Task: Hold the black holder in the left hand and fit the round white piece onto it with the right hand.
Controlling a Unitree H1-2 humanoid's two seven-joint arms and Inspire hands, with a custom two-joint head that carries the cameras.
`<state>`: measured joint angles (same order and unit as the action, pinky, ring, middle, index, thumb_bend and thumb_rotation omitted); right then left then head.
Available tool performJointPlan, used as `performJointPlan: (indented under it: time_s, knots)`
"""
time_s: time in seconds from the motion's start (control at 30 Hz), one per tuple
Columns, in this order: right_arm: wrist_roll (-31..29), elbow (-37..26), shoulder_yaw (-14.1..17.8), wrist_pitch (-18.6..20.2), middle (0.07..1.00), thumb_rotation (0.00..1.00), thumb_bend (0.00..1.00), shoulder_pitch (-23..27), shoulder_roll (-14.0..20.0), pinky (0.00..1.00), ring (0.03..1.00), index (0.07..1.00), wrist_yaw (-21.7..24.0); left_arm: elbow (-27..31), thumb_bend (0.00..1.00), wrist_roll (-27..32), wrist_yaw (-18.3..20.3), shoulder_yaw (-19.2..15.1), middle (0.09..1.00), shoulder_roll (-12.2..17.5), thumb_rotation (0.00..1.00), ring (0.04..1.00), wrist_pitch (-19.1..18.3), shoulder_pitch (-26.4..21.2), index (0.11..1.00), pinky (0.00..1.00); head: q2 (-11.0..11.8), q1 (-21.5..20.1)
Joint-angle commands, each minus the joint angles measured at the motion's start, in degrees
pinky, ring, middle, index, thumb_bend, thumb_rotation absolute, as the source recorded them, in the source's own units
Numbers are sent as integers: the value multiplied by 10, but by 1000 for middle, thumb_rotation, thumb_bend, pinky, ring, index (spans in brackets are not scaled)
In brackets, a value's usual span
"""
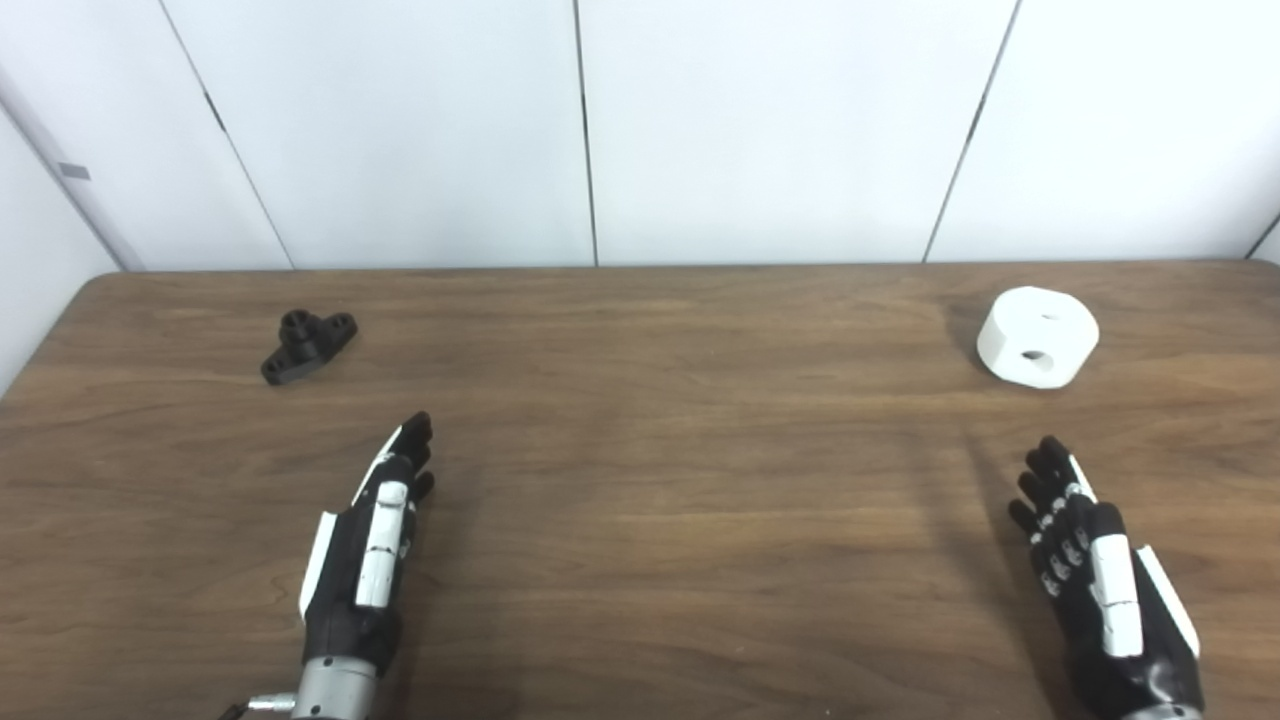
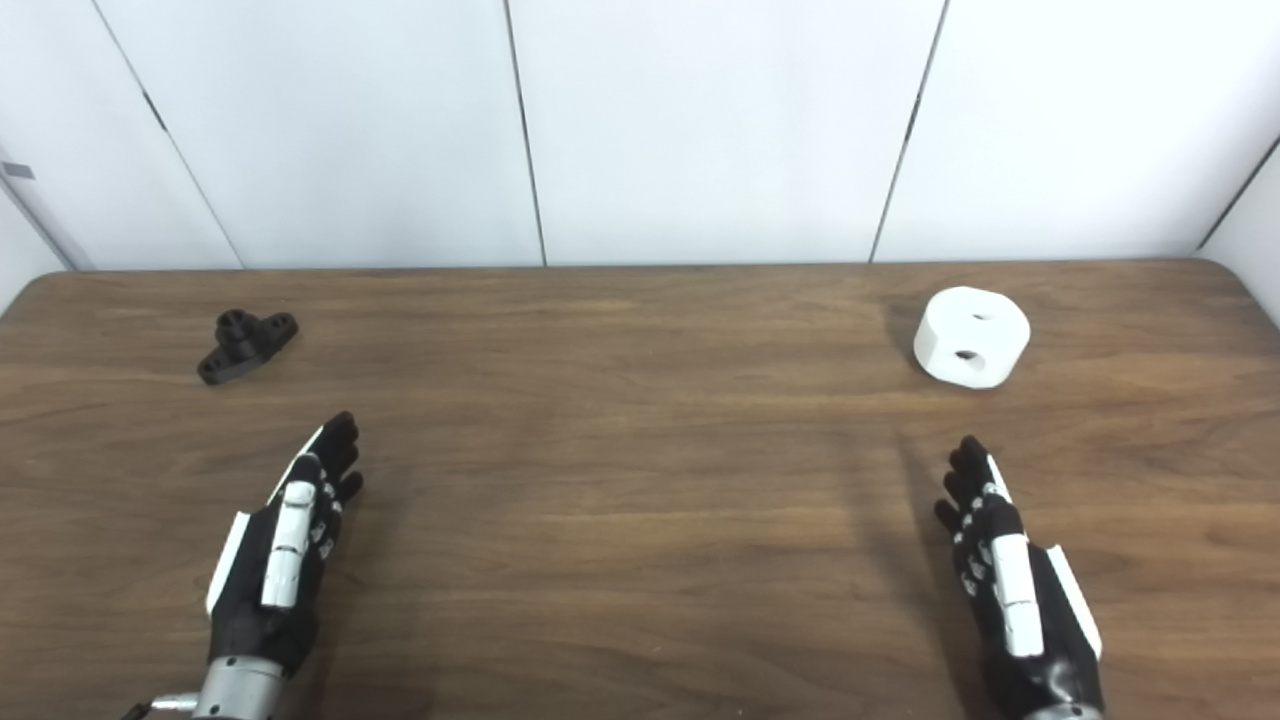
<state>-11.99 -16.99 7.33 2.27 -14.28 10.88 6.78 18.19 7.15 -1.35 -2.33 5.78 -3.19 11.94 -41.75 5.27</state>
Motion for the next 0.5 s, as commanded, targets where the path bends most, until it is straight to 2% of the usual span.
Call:
performJointPlan:
  time_s: [0.0, 0.3, 0.47]
  knots:
    - [-1, -11, 3, -14, 1000, 1000, 572, 7, 2, 1000, 1000, 1000, 1, 18, 519, 0, 1, -3, 960, -11, 897, 984, 4, -1, 933, 974, 0, 0]
    - [1, -14, 3, -8, 1000, 1000, 581, 6, 3, 1000, 1000, 1000, 0, 18, 504, -1, 1, -1, 962, -12, 905, 983, 6, -1, 934, 967, 2, 8]
    - [7, -9, 5, -13, 1000, 1000, 594, 5, 5, 1000, 1000, 1000, -1, 6, 520, -2, 6, 1, 969, -11, 885, 988, 21, -1, 945, 978, 14, 40]
